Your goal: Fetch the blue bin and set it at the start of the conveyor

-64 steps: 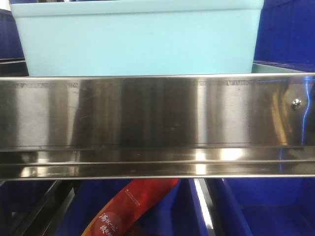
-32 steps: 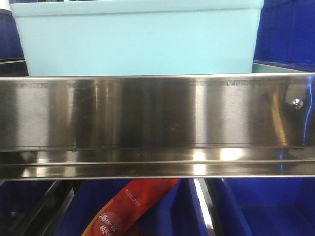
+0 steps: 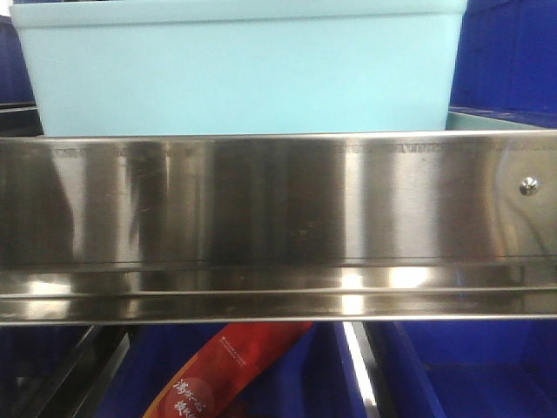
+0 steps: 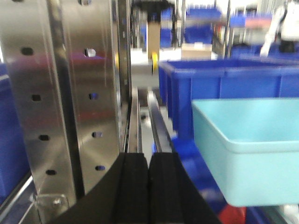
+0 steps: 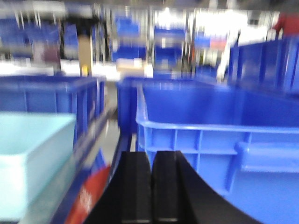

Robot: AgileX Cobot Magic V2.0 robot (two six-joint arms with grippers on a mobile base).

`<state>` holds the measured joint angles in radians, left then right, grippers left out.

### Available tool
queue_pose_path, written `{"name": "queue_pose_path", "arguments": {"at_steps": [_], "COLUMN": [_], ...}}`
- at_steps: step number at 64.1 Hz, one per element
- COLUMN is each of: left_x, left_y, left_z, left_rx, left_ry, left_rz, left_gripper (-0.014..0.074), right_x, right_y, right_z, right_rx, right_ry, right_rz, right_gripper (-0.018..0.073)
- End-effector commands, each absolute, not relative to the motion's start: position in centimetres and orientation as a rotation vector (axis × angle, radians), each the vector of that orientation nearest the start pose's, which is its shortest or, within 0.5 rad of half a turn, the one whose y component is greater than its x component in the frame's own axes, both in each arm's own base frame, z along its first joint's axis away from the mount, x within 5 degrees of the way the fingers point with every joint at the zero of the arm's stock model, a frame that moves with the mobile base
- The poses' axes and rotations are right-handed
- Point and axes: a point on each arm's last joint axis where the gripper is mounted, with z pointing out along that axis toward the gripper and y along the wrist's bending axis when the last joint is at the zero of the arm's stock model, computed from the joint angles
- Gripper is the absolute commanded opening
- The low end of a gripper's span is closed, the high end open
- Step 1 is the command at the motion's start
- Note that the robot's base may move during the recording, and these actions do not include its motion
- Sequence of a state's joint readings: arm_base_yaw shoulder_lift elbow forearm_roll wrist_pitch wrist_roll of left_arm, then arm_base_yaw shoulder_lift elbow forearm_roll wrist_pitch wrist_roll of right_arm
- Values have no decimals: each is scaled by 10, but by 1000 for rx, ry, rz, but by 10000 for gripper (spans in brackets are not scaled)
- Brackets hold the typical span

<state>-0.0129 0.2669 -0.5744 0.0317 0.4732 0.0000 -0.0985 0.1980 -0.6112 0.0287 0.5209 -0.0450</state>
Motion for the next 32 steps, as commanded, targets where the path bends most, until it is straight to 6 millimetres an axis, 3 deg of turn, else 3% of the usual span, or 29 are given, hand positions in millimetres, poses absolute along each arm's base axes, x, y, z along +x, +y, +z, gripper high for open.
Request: {"name": "queue_pose_path", "arguments": {"at_steps": [1,16,32], "left_x": [63,89,93], "left_y": [0,-1,-1], "left_z": [360,396,403], "left_rx": [13,11,13], "left_ry": [1735,1813,1766], "left_rz": [-2,-9,-2], "left_gripper": [-111,-111,-111], "right_x": [42,77,82], "right_y": [-2,-6,-6], "right_z": [369,396,406], "right_rx": [54,57,56], "right_ry": [1687,1792,1724], "right_rz": [-71,-66,-70], "right_gripper": [-163,-163,-163]}}
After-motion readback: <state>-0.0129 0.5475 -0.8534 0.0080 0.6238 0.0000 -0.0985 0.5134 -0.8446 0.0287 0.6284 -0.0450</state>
